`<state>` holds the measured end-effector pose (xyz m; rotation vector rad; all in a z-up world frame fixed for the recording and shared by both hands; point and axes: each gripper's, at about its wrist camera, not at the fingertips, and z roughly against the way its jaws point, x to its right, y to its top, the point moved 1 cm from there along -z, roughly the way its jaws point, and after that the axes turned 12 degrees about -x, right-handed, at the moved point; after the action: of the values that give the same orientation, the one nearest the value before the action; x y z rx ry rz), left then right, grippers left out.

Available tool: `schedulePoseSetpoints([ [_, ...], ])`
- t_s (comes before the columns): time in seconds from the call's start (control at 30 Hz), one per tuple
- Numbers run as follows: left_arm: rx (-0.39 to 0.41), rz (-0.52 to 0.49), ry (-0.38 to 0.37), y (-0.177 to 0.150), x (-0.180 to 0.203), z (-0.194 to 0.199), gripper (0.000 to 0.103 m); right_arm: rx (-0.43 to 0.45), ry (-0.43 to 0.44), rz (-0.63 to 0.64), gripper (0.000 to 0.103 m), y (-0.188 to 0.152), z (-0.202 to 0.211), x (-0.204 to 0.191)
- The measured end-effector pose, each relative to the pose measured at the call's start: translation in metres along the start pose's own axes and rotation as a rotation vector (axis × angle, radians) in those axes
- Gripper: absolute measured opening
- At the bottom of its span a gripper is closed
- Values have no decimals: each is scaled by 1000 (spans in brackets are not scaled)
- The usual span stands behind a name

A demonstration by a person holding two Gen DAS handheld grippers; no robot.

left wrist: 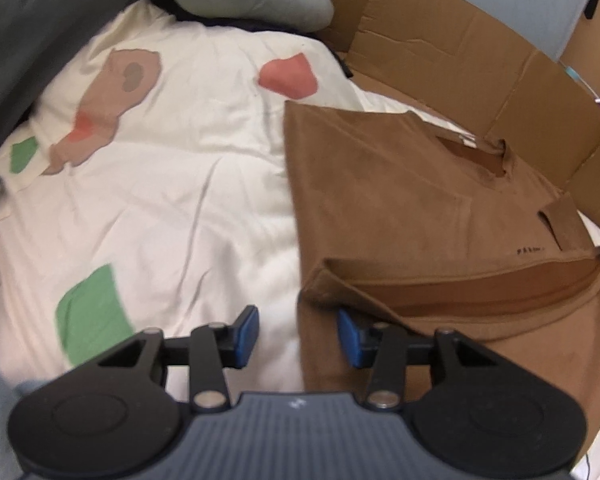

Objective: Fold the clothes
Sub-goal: 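Open both tools and release the folded hem onto the shirt, then grasp the folded shirt edge with both tools and lift it up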

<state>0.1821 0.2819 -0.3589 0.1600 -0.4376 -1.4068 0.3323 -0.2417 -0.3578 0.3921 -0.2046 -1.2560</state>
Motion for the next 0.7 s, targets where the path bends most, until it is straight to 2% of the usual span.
schedulePoseSetpoints([
  [0.1,7,-8,-10,3,4,-6,40,10,2,15,36,3,-2,-3],
  [0.13,11,-13,-13,4,4,-6,33,13,2,21,36,5,-3,-3],
  [0.3,35,-49,-12,4,9,-4,15,21,12,39,35,10,-5,-5],
  [0.33,40,-49,-11,4,8,-3,12,22,14,41,32,11,-5,-4],
  [0.37,45,-47,-12,4,7,-3,11,24,15,42,20,11,-5,-4],
  [0.43,58,-29,-23,3,4,0,7,31,4,37,4,12,-4,-3],
  [0.7,87,24,-46,3,-2,5,5,85,-2,-58,2,10,6,11],
])
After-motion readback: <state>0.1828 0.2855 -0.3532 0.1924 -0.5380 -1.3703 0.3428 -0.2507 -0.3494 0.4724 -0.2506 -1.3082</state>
